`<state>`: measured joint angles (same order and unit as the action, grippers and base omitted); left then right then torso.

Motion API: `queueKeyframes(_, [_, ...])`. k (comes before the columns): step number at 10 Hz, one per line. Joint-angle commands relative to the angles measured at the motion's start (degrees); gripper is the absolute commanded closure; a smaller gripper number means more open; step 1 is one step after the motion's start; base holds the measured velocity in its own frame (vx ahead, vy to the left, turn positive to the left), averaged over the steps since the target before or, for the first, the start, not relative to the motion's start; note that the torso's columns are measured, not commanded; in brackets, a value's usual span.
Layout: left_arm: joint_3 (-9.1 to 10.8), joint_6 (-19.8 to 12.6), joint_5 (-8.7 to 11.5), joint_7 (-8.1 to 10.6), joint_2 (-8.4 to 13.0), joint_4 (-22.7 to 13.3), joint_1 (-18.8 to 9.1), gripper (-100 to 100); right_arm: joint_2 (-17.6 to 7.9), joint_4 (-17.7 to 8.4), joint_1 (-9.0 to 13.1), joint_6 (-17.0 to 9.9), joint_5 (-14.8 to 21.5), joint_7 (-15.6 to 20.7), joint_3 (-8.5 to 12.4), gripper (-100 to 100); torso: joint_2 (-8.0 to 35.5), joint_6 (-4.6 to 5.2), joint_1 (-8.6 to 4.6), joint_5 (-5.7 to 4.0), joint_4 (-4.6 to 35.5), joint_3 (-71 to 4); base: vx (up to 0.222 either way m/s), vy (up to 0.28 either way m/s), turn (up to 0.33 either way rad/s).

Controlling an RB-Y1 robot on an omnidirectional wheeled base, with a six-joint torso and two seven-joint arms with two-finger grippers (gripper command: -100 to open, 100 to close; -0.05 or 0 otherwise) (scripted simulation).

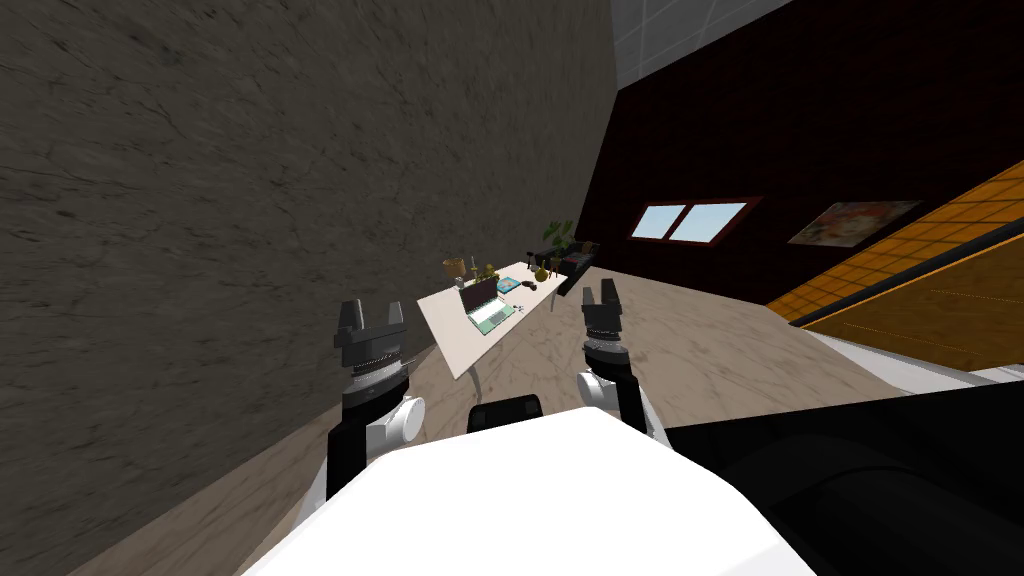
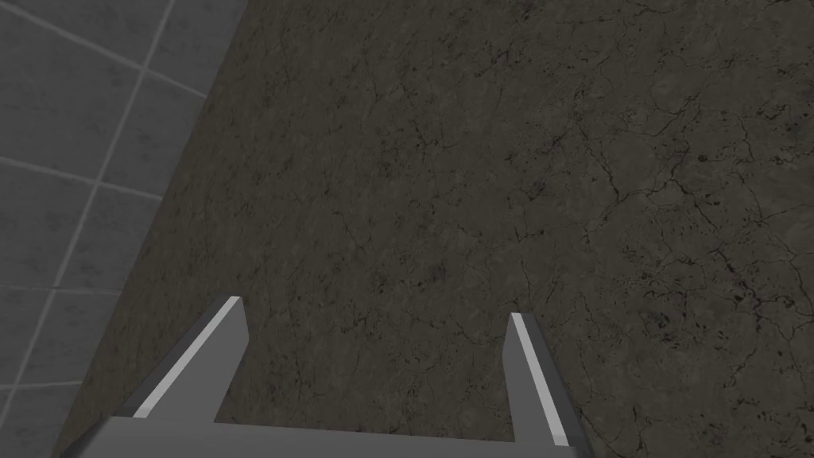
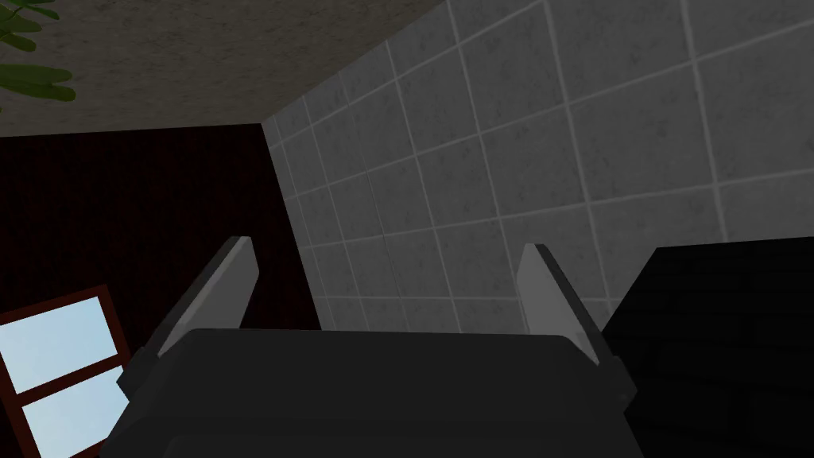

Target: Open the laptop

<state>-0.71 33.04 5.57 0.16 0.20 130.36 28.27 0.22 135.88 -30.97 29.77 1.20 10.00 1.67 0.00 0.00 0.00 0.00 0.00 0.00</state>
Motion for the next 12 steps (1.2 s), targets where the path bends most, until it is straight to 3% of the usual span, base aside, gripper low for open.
queueKeyframes(1, [0.00,0.0,0.0,0.00,0.0,0.0,0.0,0,0.0,0.0,0.0,0.0,0.0,0.0,0.0,0,2.3,0.00,0.00,0.00,2.3,-4.7,0.000,0.000,0.000])
queueKeyframes(9, [0.00,0.0,0.0,0.00,0.0,0.0,0.0,0,0.0,0.0,0.0,0.0,0.0,0.0,0.0,0,35.4,0.00,0.00,0.00,35.4,-70.7,0.000,0.000,0.000])
queueKeyframes(10, [0.23,-0.2,0.0,0.09,2.1,-0.8,-0.3,-100,0.0,0.0,0.0,0.0,0.0,0.0,0.0,0,39.6,0.00,0.00,0.00,39.6,-79.2,-0.006,0.029,-0.082])
queueKeyframes(12, [0.77,-0.7,0.0,0.31,4.9,-2.5,-0.8,-100,0.0,0.0,0.0,0.0,0.0,0.0,0.0,0,42.2,0.01,0.21,0.06,42.1,-84.2,-0.035,0.092,-0.152])
